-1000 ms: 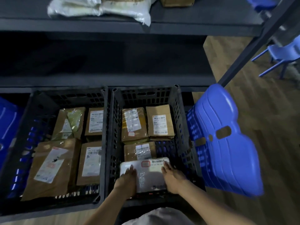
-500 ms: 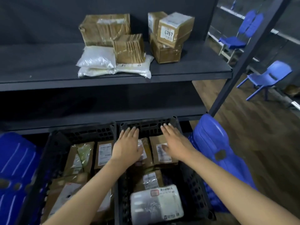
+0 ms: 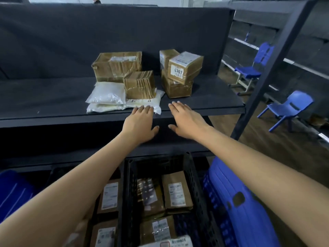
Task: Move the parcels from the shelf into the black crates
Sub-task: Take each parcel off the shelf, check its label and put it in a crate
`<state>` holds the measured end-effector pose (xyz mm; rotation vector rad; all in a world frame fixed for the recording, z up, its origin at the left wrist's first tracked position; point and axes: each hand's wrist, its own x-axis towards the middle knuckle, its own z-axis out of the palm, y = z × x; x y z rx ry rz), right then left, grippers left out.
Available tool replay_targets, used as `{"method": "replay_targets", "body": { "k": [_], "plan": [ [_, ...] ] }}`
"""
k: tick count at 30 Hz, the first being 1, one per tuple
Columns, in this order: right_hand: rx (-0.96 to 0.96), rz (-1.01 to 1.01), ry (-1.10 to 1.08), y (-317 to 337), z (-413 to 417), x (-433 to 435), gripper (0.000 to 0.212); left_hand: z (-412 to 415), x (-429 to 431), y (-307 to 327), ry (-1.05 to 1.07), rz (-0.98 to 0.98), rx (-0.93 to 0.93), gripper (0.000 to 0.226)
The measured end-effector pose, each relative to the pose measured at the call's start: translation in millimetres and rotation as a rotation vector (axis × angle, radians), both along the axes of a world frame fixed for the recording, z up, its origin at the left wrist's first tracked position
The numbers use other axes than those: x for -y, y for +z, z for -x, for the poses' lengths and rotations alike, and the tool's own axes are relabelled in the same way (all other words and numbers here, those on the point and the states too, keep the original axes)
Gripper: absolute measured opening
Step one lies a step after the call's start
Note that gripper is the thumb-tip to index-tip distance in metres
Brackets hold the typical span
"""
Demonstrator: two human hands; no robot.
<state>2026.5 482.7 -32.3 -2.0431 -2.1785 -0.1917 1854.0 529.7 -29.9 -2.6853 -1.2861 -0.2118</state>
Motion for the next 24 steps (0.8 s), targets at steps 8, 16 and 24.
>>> {"method": "replay_targets", "body": {
  "k": [8,16,24],
  "plan": [
    [0.013,-0.145,-0.138,61,-74,-50,0.082,-60,-56,53,-0.007,-0.113,0.019,0.077],
    [0.081,-0.160,-0.154,75,-118,-110,0.101,-118,-117,67,-0.015,-0.190,0.024,0.082],
    [0.077,-0.221,-0.037,59,-132,-149,0.104,-151,-158,54,-0.048,-0.241,0.019,0.091]
  ]
}}
